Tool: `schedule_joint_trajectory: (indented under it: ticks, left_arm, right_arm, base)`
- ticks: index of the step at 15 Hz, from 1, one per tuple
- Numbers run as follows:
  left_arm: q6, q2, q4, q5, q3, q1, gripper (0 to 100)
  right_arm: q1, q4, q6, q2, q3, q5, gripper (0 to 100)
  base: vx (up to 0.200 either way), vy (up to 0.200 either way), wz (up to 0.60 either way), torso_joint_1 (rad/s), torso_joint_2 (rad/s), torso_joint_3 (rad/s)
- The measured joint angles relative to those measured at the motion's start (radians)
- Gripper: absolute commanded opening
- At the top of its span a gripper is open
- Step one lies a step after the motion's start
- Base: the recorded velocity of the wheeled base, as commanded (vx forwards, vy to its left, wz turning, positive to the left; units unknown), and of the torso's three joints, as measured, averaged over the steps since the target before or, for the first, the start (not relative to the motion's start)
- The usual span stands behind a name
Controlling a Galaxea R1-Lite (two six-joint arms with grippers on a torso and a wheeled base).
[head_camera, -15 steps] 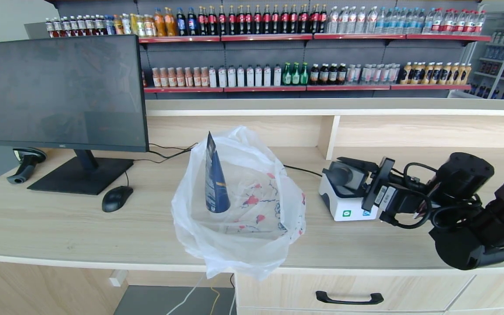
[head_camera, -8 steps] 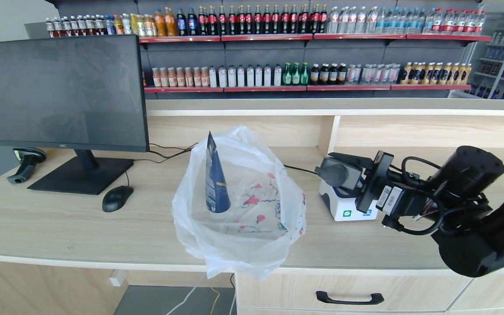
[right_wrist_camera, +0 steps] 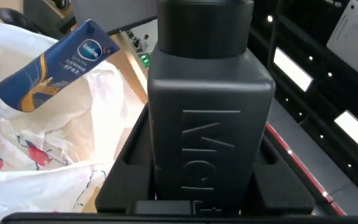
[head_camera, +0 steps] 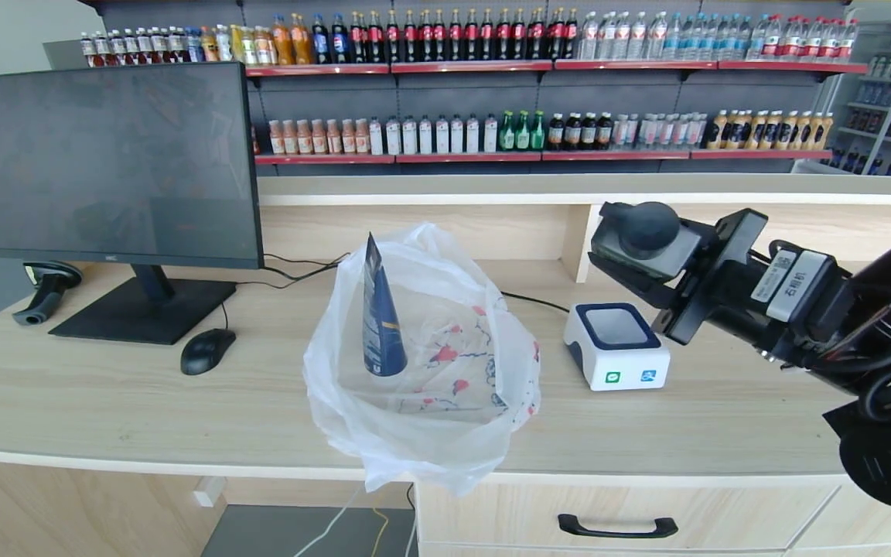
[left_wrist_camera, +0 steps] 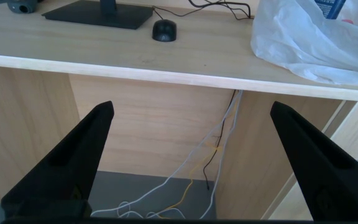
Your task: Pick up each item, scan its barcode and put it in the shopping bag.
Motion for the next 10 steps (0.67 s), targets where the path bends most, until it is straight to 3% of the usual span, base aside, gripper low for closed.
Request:
schedule_joint_trajectory:
  ticks: [6,8,10]
  left_arm:
    - [0.000,0.000,0.000,0.000,0.000,0.000,100]
    - [0.000,0.000,0.000,0.000,0.000,0.000,100]
    - [0.000,0.000,0.000,0.000,0.000,0.000,100]
  right_arm:
    - [0.031,0.001,0.263,-0.028,0.114,-0.060,0]
    - [0.033,0.001,0.459,-0.038,0.141,-0.093,0]
    - [0.033,0.001,0.642,-0.049,0.169,-0.228,0]
  base:
    - [0.000,0.000,0.00,0.000,0.00,0.000]
    - [0.000,0.000,0.00,0.000,0.00,0.000]
    - [0.000,0.000,0.00,0.000,0.00,0.000]
